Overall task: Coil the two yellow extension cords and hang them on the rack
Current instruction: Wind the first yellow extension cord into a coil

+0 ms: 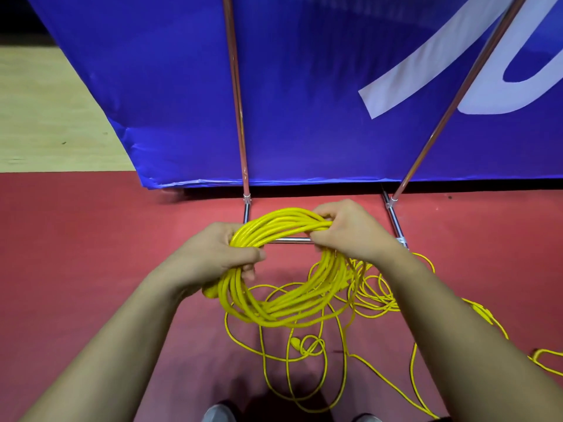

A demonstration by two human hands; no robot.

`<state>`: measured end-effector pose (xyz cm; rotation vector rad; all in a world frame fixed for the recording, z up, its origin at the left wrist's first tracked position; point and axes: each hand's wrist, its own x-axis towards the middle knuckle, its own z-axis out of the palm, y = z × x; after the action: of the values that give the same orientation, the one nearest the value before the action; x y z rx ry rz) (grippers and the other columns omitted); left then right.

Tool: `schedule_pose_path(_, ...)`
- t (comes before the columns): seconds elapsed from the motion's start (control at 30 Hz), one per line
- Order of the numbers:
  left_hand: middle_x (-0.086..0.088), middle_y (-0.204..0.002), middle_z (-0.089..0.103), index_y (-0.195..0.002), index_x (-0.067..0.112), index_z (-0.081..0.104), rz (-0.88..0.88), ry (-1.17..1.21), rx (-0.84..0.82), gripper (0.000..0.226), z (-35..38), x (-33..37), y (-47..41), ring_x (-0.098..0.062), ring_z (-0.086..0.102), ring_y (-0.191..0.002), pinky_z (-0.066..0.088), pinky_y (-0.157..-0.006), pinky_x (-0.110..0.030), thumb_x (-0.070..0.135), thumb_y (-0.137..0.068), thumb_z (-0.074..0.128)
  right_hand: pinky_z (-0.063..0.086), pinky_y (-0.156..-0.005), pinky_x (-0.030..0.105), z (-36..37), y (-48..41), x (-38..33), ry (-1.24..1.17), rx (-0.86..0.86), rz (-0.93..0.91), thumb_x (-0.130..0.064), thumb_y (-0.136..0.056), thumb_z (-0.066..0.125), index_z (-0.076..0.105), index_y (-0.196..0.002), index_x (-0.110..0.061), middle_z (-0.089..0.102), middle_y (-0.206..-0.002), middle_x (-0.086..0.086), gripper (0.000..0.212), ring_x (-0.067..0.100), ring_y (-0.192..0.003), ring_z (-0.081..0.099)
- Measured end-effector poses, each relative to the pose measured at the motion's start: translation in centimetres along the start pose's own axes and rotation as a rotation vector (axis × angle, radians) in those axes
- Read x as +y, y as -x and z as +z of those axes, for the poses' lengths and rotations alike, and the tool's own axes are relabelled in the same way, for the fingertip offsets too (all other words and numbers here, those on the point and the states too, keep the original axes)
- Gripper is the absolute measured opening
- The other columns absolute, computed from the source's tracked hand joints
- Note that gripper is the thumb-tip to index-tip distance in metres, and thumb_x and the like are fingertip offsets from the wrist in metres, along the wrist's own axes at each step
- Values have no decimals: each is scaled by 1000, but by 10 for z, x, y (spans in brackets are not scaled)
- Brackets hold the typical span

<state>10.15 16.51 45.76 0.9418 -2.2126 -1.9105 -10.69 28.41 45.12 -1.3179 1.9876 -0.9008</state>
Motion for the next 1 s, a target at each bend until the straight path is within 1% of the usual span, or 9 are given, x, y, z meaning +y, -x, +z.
schedule_pose_path(0.1, -18, -75, 72, -78, 16, 65, 27, -103, 63, 11, -5, -1, 0, -22, 56, -55, 39, -50, -33, 22, -72, 72, 35, -42, 22, -7, 2, -4, -31, 31, 22, -4, -72, 62, 64, -65, -10, 56, -47, -2, 9, 14, -44, 45)
schedule_pose_path(0.2, -13, -66, 70, -81, 11, 63, 45, -113, 84, 7, -4, -1, 1, -18, 59, -48, 35, -44, -21, 11, -81, 70, 34, -43, 24, -9, 3, -3, -86, 58, 63, -5, -74, 63, 64, -61, -8, 58, -48, 3, 13, 16, -44, 45)
schedule_pose_path(0.37, -14, -61, 65, -63, 6, 64, -2, -59, 29, 22, -4, 2, 4, -18, 50, -46, 30, -45, -21, 23, -76, 70, 34, -43, 21, -12, 3, 2, -237, 73, 108, -5, -77, 66, 68, -71, -2, 61, -52, 9, 7, 19, -46, 47)
schedule_pose_path(0.47, -22, -87, 70, -68, 7, 64, -16, 202, -77, 12, 5, 2, 5, -23, 72, -79, 49, -68, -30, 6, -80, 61, 34, -45, 22, -13, 2, 6, -247, 82, 103, -7, -78, 67, 69, -73, -2, 62, -53, 8, 7, 20, -48, 47)
schedule_pose_path(0.53, -25, -97, 71, -82, 3, 63, -28, 347, -141, 10, 10, 2, 5, -34, 71, -92, 57, -77, -41, 8, -77, 55, 34, -45, 22, -13, 1, 9, -266, 85, 112, -8, -78, 68, 69, -74, -2, 62, -54, 9, 8, 19, -47, 47)
schedule_pose_path(0.67, -8, -51, 54, -59, 16, 57, 17, 387, -124, 18, 15, 5, 3, -25, 56, -42, 44, -50, -31, 13, -77, 62, 37, -47, 23, -13, -1, 16, -314, 75, 111, -10, -81, 70, 71, -75, -7, 65, -60, 10, 7, 16, -49, 50)
schedule_pose_path(0.8, 2, -43, 36, -52, 21, 52, 57, 494, -94, 30, 18, 5, 1, -18, 42, -37, 39, -49, -27, 15, -80, 62, 41, -49, 19, -9, -1, 21, -359, 61, 85, -7, -83, 71, 70, -79, -8, 68, -65, 8, 5, 11, -53, 53)
schedule_pose_path(0.93, -8, -52, 55, -63, 7, 59, 3, 569, -233, 18, 21, 5, 4, -29, 67, -64, 55, -59, -33, 21, -72, 68, 38, -47, 18, -4, -4, 26, -370, 62, 74, -10, -85, 71, 68, -79, -9, 67, -64, 4, 7, 8, -51, 51)
schedule_pose_path(1.0, -26, -87, 70, -90, -5, 65, -15, 694, -295, 19, 22, 9, 7, -43, 68, -93, 57, -78, -48, 11, -80, 61, 40, -49, 19, -3, -6, 28, -404, 82, 77, -10, -85, 71, 68, -81, -7, 66, -66, 5, 5, 6, -52, 52)
